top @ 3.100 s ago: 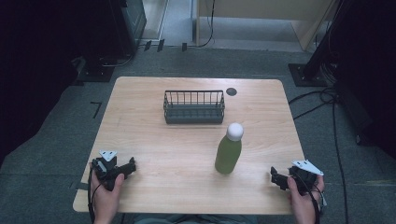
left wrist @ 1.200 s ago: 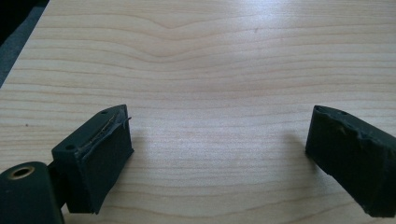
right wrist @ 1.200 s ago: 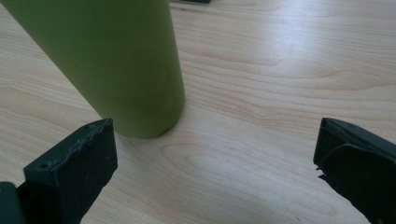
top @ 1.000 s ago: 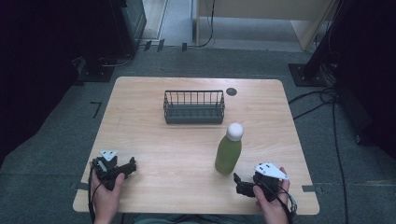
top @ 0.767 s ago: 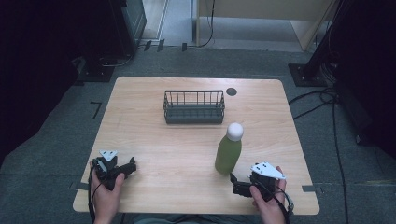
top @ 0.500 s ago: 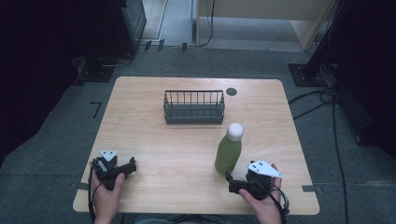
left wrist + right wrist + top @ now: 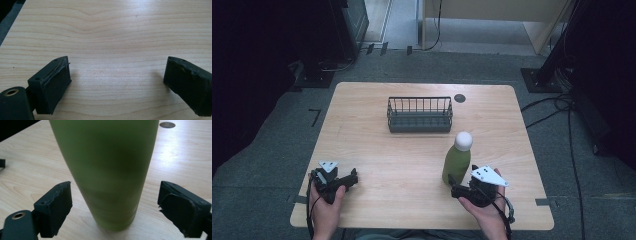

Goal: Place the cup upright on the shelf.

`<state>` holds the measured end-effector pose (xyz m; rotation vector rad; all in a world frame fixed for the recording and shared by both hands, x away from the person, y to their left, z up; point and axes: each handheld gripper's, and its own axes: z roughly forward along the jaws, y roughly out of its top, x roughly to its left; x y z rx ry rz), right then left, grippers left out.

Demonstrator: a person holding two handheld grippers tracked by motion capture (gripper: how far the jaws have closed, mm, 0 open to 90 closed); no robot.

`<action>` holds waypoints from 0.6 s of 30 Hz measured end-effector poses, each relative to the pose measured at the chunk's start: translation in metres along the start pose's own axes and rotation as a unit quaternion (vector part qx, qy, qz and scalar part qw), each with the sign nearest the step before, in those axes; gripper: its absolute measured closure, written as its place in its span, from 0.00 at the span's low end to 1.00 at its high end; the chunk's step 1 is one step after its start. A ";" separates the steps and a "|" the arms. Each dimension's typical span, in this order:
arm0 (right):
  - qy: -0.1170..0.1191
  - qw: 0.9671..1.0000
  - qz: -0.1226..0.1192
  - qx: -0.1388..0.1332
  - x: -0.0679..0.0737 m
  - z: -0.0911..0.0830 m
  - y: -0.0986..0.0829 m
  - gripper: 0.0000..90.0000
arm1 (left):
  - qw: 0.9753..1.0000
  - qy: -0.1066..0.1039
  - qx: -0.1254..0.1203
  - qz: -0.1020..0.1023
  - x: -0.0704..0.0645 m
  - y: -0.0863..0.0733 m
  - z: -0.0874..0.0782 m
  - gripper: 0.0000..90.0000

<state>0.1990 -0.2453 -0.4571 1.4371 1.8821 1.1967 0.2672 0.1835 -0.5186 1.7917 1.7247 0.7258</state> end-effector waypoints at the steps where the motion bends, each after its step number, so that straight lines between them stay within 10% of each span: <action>1: 0.000 1.000 -0.001 -0.002 0.000 0.001 0.001 0.14 | 1.000 0.000 0.000 0.000 0.000 0.000 0.000 0.08; 18: 0.008 1.000 0.004 -0.023 0.004 0.010 0.017 0.15 | 1.000 0.000 0.000 0.000 0.000 0.000 0.000 0.08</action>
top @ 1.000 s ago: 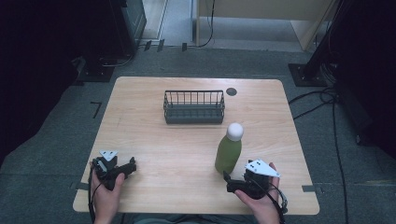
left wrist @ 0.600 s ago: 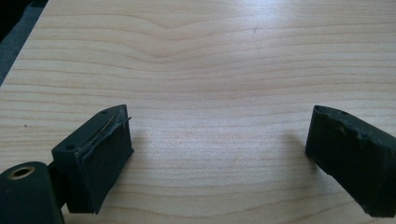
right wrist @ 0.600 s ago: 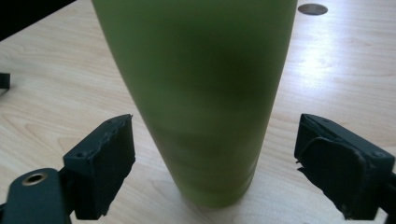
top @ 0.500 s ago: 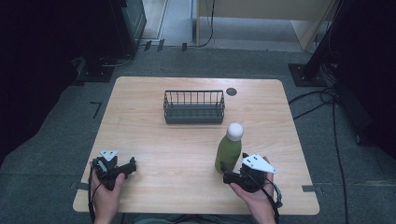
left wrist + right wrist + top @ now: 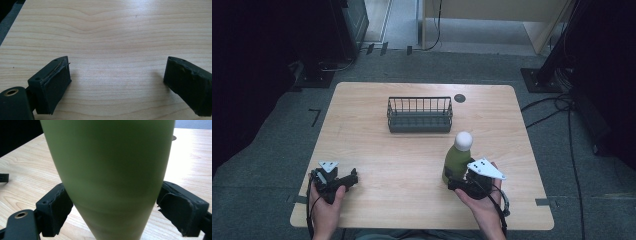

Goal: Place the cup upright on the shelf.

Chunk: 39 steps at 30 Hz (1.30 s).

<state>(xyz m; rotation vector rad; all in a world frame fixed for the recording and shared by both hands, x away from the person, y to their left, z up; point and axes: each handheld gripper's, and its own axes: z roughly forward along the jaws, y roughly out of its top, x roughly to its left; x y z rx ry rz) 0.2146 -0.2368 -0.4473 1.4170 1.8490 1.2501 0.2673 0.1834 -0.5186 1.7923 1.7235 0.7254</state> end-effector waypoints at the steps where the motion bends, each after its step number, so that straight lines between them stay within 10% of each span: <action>1: 0.000 1.000 0.000 0.000 0.000 0.000 0.000 0.15 | 1.000 0.000 0.000 0.000 0.000 0.000 0.000 0.08; 39: -0.016 0.999 -0.022 -0.019 0.004 0.015 0.015 0.22 | 1.000 -0.003 0.001 0.004 0.000 0.000 0.000 0.08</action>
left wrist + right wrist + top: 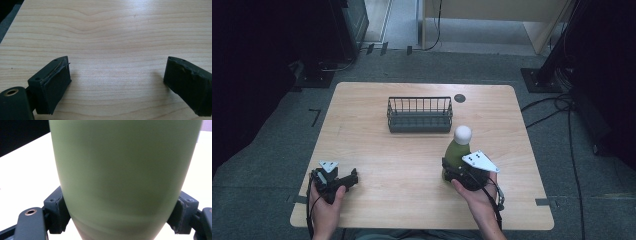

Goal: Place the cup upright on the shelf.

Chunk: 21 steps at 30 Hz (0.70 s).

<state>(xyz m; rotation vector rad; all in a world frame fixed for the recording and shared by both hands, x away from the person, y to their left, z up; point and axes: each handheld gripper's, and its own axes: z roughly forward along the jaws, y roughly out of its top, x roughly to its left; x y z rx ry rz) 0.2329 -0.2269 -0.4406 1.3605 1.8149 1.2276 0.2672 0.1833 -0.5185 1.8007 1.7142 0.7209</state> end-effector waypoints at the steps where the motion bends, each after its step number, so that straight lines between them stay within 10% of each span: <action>1: 0.001 1.000 -0.002 -0.001 0.000 0.001 0.003 0.22 | 1.000 0.000 0.000 0.000 0.000 0.000 0.000 0.08; 21: 0.011 1.000 -0.007 -0.007 0.006 0.016 0.042 0.22 | 1.000 0.000 0.000 0.000 0.000 0.000 0.000 0.08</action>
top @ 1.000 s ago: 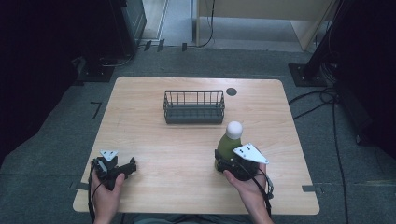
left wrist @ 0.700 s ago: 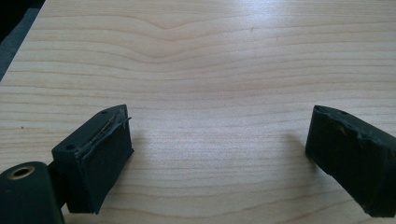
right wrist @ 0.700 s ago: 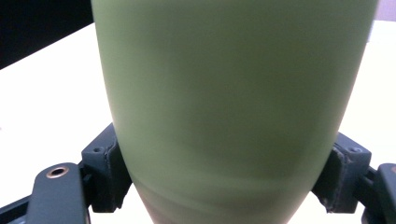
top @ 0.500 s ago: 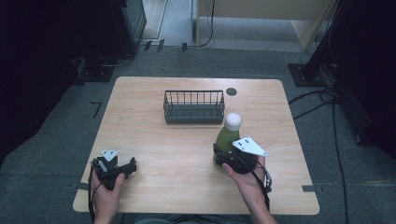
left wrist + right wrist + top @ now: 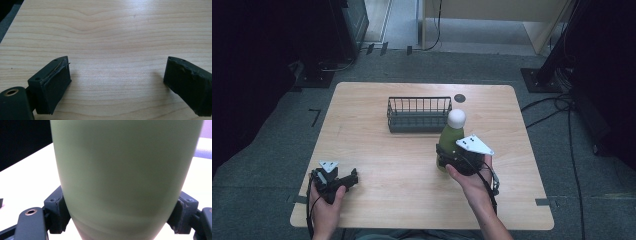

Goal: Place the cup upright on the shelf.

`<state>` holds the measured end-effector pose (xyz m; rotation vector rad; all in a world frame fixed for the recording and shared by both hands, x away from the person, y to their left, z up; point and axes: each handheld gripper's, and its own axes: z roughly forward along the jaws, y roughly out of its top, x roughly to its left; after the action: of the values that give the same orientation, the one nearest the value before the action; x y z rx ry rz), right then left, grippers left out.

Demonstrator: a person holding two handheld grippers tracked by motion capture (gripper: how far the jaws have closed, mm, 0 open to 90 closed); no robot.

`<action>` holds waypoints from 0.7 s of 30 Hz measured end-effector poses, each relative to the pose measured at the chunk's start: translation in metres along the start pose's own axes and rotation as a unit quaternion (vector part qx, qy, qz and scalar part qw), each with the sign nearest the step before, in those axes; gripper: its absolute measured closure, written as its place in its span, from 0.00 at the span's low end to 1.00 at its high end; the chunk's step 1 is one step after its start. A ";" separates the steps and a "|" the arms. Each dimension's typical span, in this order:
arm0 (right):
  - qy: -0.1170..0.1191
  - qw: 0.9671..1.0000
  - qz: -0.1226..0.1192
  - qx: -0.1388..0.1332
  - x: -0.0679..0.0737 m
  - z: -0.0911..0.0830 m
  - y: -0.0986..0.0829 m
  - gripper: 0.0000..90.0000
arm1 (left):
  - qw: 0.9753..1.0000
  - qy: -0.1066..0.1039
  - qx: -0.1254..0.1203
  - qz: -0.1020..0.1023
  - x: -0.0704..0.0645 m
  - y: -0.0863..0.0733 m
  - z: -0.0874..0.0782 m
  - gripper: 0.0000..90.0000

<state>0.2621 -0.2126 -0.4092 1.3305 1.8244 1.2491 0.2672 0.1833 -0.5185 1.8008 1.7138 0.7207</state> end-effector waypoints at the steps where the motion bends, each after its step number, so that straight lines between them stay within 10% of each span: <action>1: 0.000 1.000 -0.003 -0.001 0.000 0.001 0.002 0.22 | 1.000 0.000 0.000 0.000 0.000 0.000 0.000 0.08; 21: -0.004 1.000 -0.021 -0.016 0.008 0.014 0.045 0.22 | 1.000 -0.001 0.000 0.000 0.000 0.000 0.000 0.08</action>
<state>0.2898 -0.1969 -0.3740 1.2726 1.8101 1.2443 0.2672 0.1832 -0.5185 1.8003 1.7141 0.7191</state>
